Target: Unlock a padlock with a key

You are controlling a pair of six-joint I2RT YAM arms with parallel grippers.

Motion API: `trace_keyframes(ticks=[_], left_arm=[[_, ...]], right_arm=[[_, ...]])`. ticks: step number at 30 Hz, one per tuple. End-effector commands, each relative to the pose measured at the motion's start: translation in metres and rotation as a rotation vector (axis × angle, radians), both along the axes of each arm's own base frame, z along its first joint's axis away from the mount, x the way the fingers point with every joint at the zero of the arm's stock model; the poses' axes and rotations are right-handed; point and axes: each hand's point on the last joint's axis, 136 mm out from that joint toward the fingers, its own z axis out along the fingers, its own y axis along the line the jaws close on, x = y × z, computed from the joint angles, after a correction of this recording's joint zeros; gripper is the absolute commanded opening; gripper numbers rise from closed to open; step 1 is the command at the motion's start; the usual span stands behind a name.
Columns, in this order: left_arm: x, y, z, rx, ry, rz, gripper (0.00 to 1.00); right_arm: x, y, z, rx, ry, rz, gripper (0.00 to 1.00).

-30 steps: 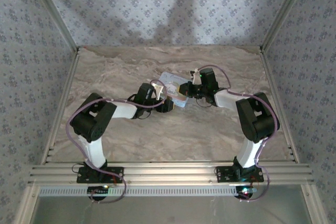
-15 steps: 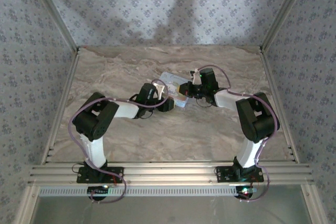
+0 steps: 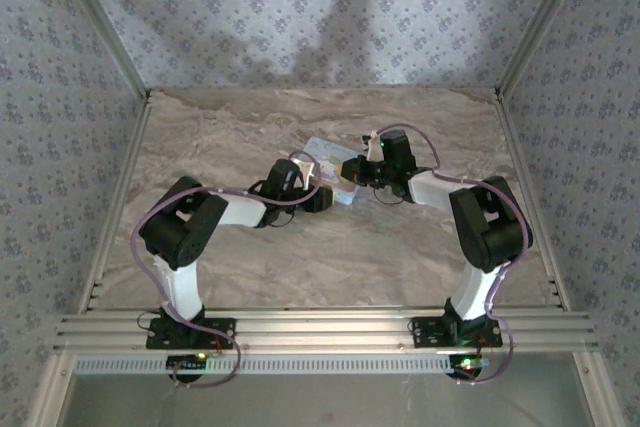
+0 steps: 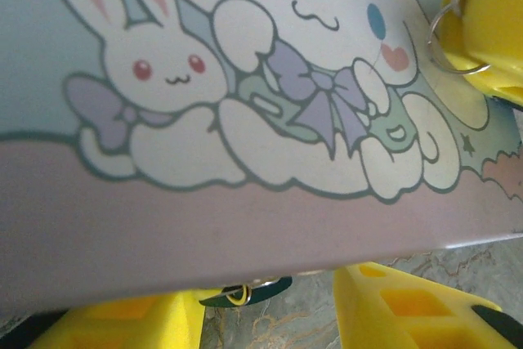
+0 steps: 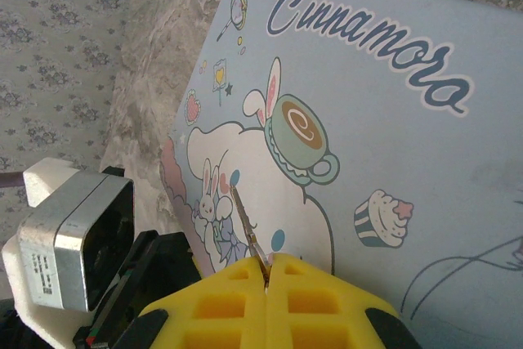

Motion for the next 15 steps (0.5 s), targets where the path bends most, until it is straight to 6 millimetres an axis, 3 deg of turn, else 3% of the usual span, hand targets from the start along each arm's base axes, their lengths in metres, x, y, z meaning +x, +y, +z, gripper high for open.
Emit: trace_keyframes(ticks=[1,15], left_arm=[[-0.001,-0.004,-0.001,-0.021,0.003,0.005,0.43],[0.002,-0.008,-0.013,-0.026,0.078,0.066,0.41]], right_arm=[[-0.018,-0.001,-0.033,-0.054,0.106,0.007,0.0],[-0.019,0.002,-0.034,-0.057,0.108,0.011,0.0]])
